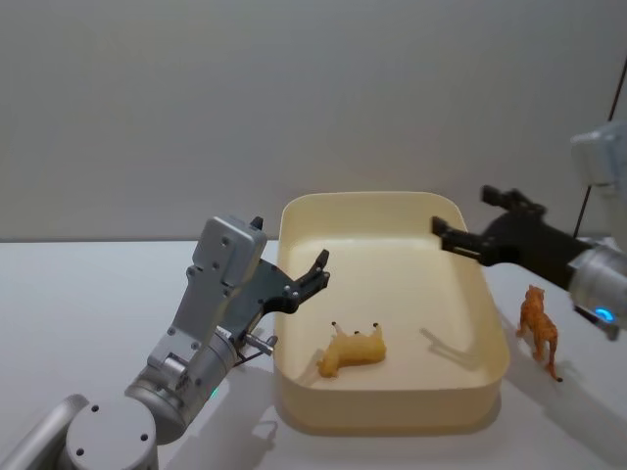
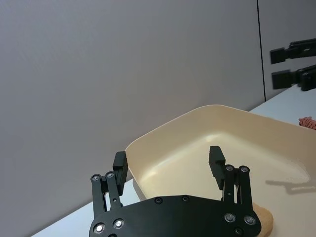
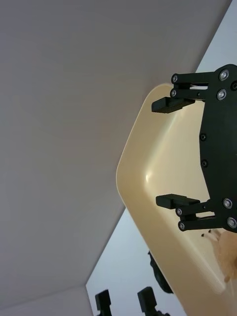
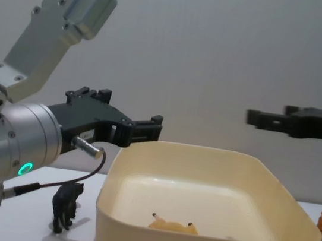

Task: Pick up the toy alternately with two hands and place it into the central storage box.

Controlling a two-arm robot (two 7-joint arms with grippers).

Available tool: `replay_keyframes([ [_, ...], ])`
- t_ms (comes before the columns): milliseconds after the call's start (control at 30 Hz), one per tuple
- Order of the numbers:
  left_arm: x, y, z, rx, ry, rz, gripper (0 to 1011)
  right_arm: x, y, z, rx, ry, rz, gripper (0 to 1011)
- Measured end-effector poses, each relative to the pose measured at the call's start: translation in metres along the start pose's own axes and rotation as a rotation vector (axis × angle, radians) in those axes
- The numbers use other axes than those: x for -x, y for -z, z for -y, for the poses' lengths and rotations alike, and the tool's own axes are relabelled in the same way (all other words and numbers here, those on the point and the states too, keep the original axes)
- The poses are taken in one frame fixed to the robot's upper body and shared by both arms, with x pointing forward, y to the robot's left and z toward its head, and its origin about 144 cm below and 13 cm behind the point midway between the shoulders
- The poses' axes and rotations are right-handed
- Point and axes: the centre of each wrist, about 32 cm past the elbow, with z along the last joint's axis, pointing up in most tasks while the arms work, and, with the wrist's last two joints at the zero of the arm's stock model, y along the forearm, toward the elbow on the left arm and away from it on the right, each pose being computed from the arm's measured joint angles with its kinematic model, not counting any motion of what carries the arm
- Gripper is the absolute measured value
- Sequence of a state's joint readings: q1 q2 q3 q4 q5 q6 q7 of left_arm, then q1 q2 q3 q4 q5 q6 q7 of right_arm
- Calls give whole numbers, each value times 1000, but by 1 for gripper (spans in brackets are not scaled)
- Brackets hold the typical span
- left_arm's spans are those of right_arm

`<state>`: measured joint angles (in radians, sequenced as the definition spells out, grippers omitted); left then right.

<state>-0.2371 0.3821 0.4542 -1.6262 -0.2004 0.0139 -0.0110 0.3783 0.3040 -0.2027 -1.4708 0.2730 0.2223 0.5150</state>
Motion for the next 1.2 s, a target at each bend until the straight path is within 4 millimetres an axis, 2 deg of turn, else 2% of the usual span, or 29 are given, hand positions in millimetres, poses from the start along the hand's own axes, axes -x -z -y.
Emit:
replay_keyframes([
  [200,0,0,0,0,0,0,1001,-4,-1,27,8,78,4,1001],
  [567,0,0,0,0,0,0,1001,-10,8,100,85,238,4,1001],
  [700,0,0,0,0,0,0,1001,-9,11,115,118,258,-2,1001],
  [900,0,0,0,0,0,0,1001,-6,16,131,167,258,-10,1001],
  [1200,0,0,0,0,0,0,1001,-5,24,135,220,234,-27,1001],
])
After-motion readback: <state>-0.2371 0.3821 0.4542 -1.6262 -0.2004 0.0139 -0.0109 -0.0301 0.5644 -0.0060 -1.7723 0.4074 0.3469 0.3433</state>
